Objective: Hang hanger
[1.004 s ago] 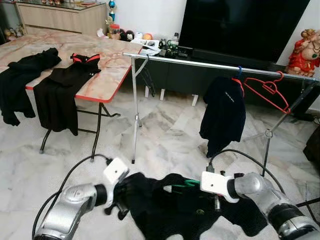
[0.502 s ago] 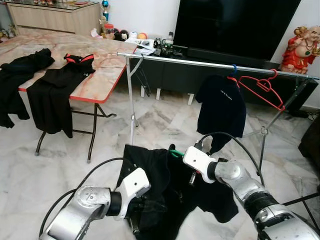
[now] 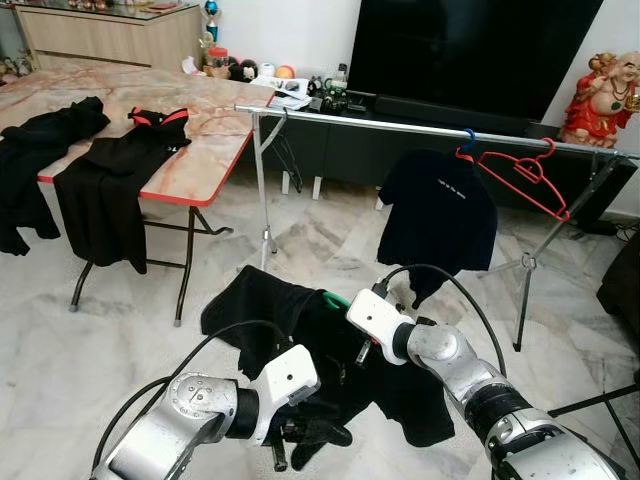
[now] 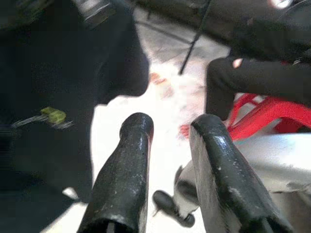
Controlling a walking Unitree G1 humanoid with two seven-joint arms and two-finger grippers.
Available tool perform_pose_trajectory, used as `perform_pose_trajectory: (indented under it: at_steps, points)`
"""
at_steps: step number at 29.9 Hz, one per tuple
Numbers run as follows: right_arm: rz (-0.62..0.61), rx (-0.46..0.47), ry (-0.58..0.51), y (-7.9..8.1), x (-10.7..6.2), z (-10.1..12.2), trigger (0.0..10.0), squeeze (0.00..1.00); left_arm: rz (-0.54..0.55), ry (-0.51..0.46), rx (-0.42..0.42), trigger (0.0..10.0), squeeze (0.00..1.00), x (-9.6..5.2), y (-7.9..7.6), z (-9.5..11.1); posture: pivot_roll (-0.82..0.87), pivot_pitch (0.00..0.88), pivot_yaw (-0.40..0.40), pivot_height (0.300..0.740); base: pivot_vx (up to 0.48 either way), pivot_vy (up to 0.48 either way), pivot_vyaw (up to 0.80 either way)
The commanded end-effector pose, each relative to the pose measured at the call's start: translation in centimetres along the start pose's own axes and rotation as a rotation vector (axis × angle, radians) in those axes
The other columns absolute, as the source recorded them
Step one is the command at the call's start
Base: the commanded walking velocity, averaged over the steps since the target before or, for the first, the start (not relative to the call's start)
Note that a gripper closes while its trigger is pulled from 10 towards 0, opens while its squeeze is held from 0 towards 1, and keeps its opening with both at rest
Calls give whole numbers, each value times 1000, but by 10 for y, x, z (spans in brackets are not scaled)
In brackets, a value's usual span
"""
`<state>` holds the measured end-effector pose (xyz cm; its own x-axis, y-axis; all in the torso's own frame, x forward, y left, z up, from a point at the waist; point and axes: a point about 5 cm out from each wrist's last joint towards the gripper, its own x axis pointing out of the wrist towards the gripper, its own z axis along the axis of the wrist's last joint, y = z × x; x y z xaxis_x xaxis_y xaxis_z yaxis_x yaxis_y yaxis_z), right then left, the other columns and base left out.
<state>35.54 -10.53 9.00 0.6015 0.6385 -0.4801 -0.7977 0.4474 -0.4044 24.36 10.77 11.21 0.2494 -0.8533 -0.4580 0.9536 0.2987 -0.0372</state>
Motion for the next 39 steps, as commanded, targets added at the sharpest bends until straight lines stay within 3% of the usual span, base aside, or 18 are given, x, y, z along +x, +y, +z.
perform_pose_trajectory:
  at_steps: [1,2,7,8,11,15,17,22,29,30,31,33,34,39]
  points:
    - [-3,-55,-18,-12,-5,7,0,0,58,14,11,10000,1000,-10,6,-2,246,0,-119,740,0,0,0]
    - [46,-100,9,-12,-9,2,0,0,113,33,11,10000,1000,-21,13,-6,251,0,-123,740,0,0,0]
    - [141,-189,46,-8,-15,-5,0,0,173,43,10,10000,1000,-38,20,-8,259,0,-131,740,0,0,0]
    - [229,-213,48,-4,-19,-10,0,0,207,53,12,10000,1000,-49,24,-9,262,0,-134,740,0,0,0]
    - [382,-256,65,5,-27,-20,0,0,244,74,15,10000,1000,-63,26,-11,267,0,-139,740,0,0,0]
    - [455,-232,55,12,-29,-23,0,0,244,102,3,10000,1000,-64,26,-19,271,0,-140,740,0,0,0]
    - [539,-227,48,19,-31,-25,0,0,230,97,-24,10000,1000,-56,26,-24,278,0,-141,740,0,0,0]
    - [543,-227,37,23,-28,-24,0,0,242,124,-23,10000,1000,-47,28,-32,277,0,-138,740,0,0,0]
    - [597,-227,-13,28,-25,-17,0,0,141,135,-20,10000,1000,-30,19,-36,280,0,-139,740,0,0,0]
    - [599,-228,-18,28,-25,-16,0,0,139,135,-14,10000,690,-26,19,-36,277,0,-139,740,0,0,0]
    - [601,-229,-28,29,-23,-14,0,0,143,134,2,10000,188,-21,20,-35,276,0,-138,740,0,0,0]
    - [603,-229,-35,29,-23,-12,0,0,149,134,15,10000,188,-18,21,-35,276,0,-138,740,0,0,0]
    - [609,-227,-50,30,-22,-10,0,0,153,119,14,10000,0,-14,22,-34,276,0,-138,740,0,0,0]
    - [616,-227,-69,30,-22,-7,0,0,116,83,-2,10000,0,0,19,-30,265,0,-138,740,0,0,0]
